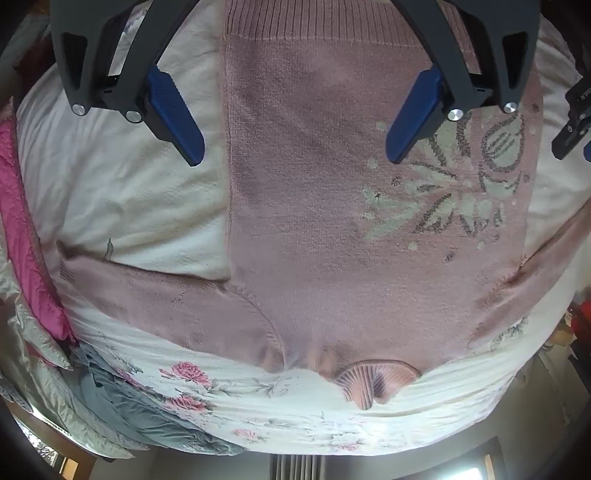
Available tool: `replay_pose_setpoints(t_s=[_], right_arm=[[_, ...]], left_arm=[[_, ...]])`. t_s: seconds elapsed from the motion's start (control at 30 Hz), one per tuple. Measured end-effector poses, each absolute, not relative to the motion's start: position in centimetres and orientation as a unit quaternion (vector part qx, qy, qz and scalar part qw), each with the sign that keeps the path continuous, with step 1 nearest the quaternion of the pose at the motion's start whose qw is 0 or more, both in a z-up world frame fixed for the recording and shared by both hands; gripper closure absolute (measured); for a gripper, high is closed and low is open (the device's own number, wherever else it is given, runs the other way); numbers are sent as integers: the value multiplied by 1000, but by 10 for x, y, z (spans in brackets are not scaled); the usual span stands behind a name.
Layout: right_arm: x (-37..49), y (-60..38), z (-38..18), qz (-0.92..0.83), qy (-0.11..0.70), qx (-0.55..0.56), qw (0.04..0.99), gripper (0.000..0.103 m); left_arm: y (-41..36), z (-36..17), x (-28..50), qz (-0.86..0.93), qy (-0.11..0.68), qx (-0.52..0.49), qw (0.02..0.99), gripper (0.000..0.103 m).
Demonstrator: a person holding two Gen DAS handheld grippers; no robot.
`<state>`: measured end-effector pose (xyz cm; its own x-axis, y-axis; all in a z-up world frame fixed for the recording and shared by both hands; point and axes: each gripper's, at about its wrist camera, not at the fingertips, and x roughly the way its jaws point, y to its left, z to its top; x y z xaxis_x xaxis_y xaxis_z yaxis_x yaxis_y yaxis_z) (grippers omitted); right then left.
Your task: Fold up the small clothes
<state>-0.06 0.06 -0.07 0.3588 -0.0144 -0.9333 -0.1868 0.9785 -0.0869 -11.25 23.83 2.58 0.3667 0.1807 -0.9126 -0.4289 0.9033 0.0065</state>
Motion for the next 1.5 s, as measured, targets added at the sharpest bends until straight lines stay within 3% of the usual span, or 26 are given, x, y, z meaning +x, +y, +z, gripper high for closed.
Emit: replay_pose_setpoints(t_s=[1.5], right_arm=[[9, -11, -19, 51, 583, -67, 808, 4]], left_arm=[[232, 18, -103, 194, 529, -111, 819, 3]])
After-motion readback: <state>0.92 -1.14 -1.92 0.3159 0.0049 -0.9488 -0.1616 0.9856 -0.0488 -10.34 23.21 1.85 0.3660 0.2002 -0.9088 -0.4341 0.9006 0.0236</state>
